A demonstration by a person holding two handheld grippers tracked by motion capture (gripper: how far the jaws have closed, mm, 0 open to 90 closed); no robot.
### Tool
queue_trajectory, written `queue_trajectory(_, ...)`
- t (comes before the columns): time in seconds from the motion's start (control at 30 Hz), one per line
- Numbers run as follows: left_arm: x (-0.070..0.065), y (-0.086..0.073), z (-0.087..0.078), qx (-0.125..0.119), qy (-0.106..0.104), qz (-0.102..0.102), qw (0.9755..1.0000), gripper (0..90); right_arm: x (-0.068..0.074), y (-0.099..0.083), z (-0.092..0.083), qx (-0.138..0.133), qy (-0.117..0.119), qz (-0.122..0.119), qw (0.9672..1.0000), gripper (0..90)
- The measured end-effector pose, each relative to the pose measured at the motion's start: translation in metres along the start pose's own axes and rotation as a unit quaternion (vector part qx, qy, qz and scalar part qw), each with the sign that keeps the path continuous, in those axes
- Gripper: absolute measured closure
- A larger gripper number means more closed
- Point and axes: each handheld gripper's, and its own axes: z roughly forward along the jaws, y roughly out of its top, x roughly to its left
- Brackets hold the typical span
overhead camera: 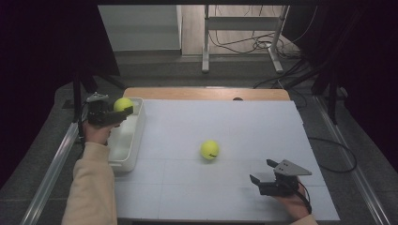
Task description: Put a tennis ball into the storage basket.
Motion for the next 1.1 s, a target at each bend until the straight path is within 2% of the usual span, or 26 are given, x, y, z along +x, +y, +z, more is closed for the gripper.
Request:
queue_trajectory(0.33,0.0,0.004,0.016,0.039,0.013,0.007,0.9991,26.6,0.0,0.0,-0.001,-0.003,0.003,0.0,1.0,11.4)
queue_trajectory(0.6,0.001,0.001,0.025,0.068,0.024,0.015,0.9973,26.5,0.0,0.001,-0.001,-0.002,0.001,-0.003,1.0,11.4)
queue_trajectory(1.1,0.001,0.001,0.023,0.068,0.024,0.015,0.9973,26.4,0.001,0.001,-0.001,-0.003,0.002,-0.001,1.0,11.4)
